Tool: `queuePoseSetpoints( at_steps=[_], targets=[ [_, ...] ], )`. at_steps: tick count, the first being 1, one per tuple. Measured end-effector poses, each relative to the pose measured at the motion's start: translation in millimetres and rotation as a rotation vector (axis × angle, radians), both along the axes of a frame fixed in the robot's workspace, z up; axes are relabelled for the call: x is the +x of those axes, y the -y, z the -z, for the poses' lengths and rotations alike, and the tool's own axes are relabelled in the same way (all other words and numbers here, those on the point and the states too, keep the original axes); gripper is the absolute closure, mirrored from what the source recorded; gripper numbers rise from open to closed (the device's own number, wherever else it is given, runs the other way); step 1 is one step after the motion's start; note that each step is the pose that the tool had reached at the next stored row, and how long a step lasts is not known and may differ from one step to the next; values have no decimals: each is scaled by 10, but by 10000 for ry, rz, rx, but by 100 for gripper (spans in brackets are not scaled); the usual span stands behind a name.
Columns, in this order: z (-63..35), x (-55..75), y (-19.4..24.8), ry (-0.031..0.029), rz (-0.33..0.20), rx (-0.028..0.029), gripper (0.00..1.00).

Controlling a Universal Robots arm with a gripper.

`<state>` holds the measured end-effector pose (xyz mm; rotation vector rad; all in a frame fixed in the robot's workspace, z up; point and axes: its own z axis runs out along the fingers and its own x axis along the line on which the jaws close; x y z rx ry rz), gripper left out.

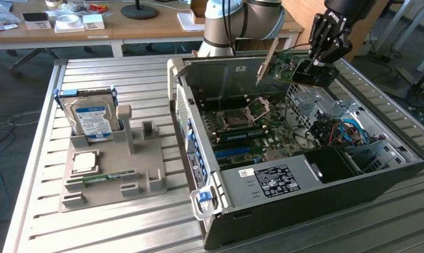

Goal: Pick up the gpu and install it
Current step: 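Insert the gpu into the slot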

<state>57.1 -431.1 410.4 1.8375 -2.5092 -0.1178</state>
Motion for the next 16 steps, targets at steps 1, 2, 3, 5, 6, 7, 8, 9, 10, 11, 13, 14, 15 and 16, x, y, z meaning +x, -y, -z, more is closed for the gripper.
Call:
queuePoseSetpoints(
  at_steps=[1,2,3,5,6,7,8,9,10,11,13,14,15,16],
  targets=[
    [2,0,-1,0,-123,1,73],
    [3,0,-3,0,-249,1,73],
    [4,0,-4,0,-377,1,73],
    [6,0,-6,0,-644,1,73],
    [7,0,-7,0,-769,0,73],
    [8,0,-7,0,-893,1,73],
    [9,0,-9,0,-1018,0,73],
    [10,0,-10,-1,-1143,0,73],
    [11,0,-11,0,-1272,-1,73],
    [13,0,-12,0,-1397,0,73],
    [16,0,-15,0,-1669,0,73],
    [17,0,-16,0,-1802,0,73],
    [18,0,-17,0,-1935,0,73],
    [20,0,-18,0,-2071,0,73]
  ],
)
